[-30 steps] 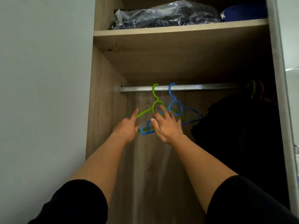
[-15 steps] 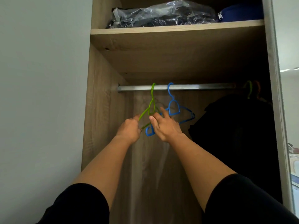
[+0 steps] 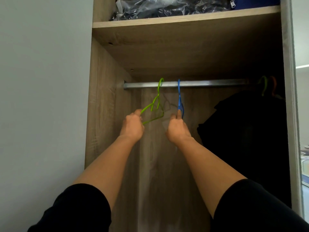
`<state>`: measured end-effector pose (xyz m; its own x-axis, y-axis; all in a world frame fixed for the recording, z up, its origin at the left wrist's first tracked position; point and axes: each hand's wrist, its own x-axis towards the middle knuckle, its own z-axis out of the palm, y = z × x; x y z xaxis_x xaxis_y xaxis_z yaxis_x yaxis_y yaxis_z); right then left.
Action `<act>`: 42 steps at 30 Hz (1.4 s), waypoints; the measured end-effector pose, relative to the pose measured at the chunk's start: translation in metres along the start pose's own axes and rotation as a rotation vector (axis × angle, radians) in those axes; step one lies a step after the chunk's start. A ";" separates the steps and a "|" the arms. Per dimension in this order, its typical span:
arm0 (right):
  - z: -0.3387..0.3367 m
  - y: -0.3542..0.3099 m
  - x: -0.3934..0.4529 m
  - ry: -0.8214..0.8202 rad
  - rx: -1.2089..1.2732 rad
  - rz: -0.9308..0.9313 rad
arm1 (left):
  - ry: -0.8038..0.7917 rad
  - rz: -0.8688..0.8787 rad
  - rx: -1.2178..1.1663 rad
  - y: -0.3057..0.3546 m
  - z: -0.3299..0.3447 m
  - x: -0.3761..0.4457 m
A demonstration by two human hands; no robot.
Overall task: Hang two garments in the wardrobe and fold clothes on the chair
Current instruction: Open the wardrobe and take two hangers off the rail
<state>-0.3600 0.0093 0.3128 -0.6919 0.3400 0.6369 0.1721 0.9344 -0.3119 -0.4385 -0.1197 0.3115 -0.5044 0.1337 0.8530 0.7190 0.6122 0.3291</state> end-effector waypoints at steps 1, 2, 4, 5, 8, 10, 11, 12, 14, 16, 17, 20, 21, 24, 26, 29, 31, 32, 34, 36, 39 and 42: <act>0.000 0.001 0.000 0.004 0.005 0.004 | 0.020 -0.001 -0.016 0.001 -0.002 0.000; 0.000 0.003 -0.001 0.007 0.006 0.004 | 0.038 0.001 -0.026 0.002 -0.003 0.000; -0.001 0.006 0.000 0.003 0.008 0.001 | 0.063 0.007 -0.025 0.005 -0.006 0.000; -0.002 0.007 -0.001 -0.001 0.014 -0.001 | 0.076 0.008 -0.026 0.007 -0.008 0.001; -0.004 0.011 0.000 -0.010 0.029 -0.015 | 0.134 -0.005 -0.055 0.014 -0.013 0.002; -0.007 0.014 0.001 -0.017 0.032 -0.029 | 0.184 -0.022 -0.088 0.020 -0.016 0.004; -0.008 0.016 0.001 -0.020 0.037 -0.036 | 0.195 -0.022 -0.099 0.023 -0.018 0.004; -0.009 0.018 0.001 -0.020 0.042 -0.043 | 0.196 -0.019 -0.102 0.026 -0.020 0.004; -0.010 0.021 0.000 -0.021 0.059 -0.058 | 0.199 -0.013 -0.100 0.031 -0.024 0.000; -0.011 0.023 -0.002 -0.028 0.059 -0.085 | 0.214 -0.013 -0.098 0.034 -0.029 -0.006; -0.012 0.024 -0.004 -0.028 0.047 -0.101 | 0.221 -0.015 -0.097 0.036 -0.032 -0.011; -0.017 0.024 -0.010 -0.006 -0.026 -0.154 | 0.234 -0.016 -0.049 0.041 -0.046 -0.027; -0.021 0.023 -0.014 0.005 -0.048 -0.174 | 0.245 0.000 -0.012 0.043 -0.052 -0.033; -0.033 0.019 -0.029 0.068 -0.047 -0.249 | 0.281 0.033 0.066 0.048 -0.070 -0.052; -0.038 0.014 -0.041 0.157 -0.021 -0.315 | 0.305 0.047 0.086 0.051 -0.083 -0.066; -0.046 0.002 -0.060 0.226 0.009 -0.406 | 0.329 0.041 0.127 0.055 -0.108 -0.090; -0.054 -0.008 -0.072 0.219 0.038 -0.447 | 0.330 0.046 0.159 0.057 -0.131 -0.106; -0.058 -0.014 -0.077 0.214 0.052 -0.463 | 0.328 0.037 0.149 0.059 -0.145 -0.115; -0.066 -0.028 -0.086 0.213 0.095 -0.490 | 0.321 -0.008 0.102 0.065 -0.176 -0.132; -0.077 -0.039 -0.096 0.200 0.148 -0.504 | 0.327 -0.059 0.069 0.072 -0.207 -0.150; -0.090 -0.058 -0.117 0.134 0.244 -0.499 | 0.360 -0.106 0.087 0.084 -0.254 -0.181; -0.102 -0.079 -0.149 0.038 0.356 -0.510 | 0.410 -0.154 0.152 0.099 -0.302 -0.225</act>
<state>-0.1991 -0.1047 0.3140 -0.5987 -0.1297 0.7904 -0.4224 0.8895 -0.1740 -0.1095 -0.3245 0.2742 -0.3472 -0.2681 0.8986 0.5565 0.7124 0.4276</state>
